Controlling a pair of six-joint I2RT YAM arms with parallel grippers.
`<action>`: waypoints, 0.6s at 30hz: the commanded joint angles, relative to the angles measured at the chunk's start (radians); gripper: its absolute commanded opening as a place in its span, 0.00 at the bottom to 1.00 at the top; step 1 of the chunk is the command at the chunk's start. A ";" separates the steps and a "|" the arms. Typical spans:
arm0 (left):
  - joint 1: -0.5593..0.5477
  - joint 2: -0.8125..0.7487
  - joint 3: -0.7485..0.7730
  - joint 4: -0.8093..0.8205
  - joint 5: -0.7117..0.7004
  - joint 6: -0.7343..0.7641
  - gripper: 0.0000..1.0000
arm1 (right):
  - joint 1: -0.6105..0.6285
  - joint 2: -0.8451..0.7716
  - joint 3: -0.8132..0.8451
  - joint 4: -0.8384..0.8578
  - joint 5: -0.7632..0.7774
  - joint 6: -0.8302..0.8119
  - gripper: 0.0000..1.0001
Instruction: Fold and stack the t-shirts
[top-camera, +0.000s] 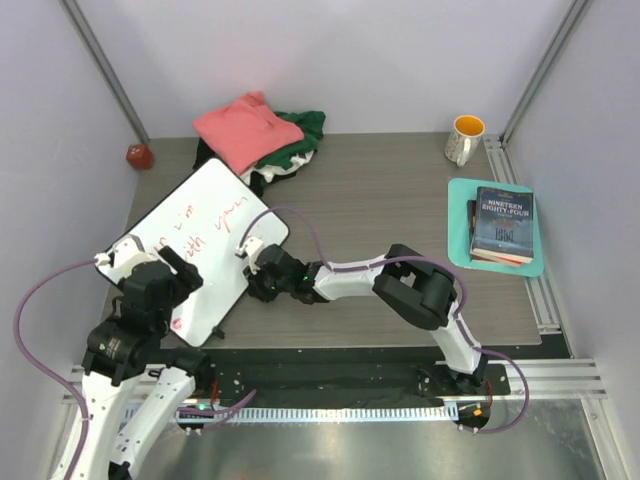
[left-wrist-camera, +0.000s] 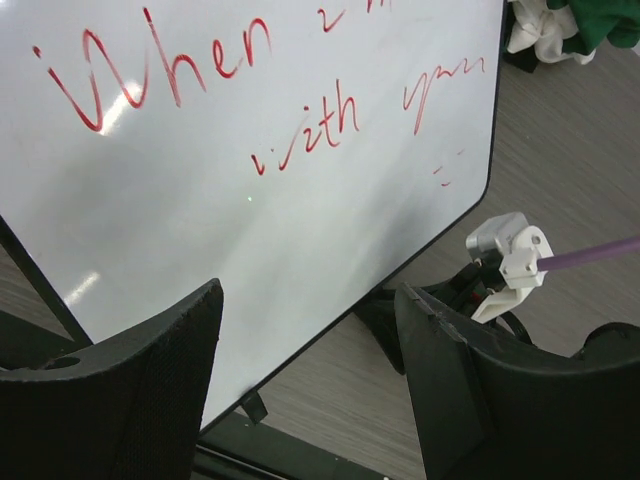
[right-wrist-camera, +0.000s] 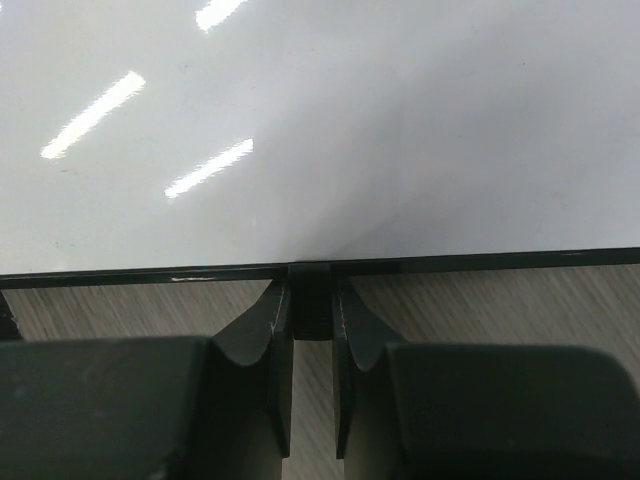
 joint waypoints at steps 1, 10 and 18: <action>-0.004 -0.017 -0.002 0.043 0.009 0.018 0.71 | 0.006 -0.103 -0.117 -0.044 0.124 0.137 0.01; -0.009 -0.022 0.000 0.043 0.017 0.023 0.71 | -0.008 -0.169 -0.191 -0.070 0.335 0.266 0.01; -0.026 -0.039 0.003 0.035 0.000 0.015 0.71 | -0.063 -0.123 -0.154 -0.133 0.376 0.353 0.01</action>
